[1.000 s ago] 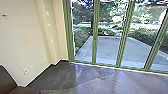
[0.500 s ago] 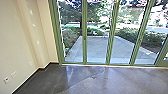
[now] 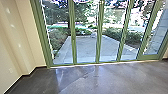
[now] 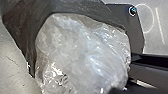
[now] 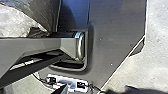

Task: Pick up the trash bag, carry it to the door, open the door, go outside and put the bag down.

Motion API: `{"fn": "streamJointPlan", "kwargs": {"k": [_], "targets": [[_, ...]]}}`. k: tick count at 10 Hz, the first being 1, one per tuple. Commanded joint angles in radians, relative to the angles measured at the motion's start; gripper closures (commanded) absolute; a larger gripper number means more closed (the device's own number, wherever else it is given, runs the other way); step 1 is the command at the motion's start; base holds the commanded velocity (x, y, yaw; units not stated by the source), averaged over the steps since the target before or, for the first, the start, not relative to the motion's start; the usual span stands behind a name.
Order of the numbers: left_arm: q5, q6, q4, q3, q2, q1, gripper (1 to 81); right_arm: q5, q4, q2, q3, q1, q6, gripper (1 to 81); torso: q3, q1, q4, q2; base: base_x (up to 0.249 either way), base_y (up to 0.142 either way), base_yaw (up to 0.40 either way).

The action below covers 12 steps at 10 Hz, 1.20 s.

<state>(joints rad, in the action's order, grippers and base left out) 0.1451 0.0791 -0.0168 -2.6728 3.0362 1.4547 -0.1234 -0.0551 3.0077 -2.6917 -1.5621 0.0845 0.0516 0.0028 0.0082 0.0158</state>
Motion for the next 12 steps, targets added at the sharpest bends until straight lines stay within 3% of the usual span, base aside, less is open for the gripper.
{"fn": "streamJointPlan", "kwargs": {"k": [1, 12], "targets": [[0.065, 0.007, -0.003, 0.005, 0.003, -0.05, 81.1, -0.068, 0.006, 0.003, 0.001, 0.041, 0.001, 1.0, 0.0, 0.0, 0.0, 0.0, 0.0, 0.0, -0.322], [0.065, 0.005, -0.003, 0.002, 0.001, -0.053, 81.1, -0.068, 0.006, 0.007, 0.0, 0.046, 0.0, 1.0, 0.0, 0.0, 0.0, 0.0, 0.0, 0.0, -0.317]]}}
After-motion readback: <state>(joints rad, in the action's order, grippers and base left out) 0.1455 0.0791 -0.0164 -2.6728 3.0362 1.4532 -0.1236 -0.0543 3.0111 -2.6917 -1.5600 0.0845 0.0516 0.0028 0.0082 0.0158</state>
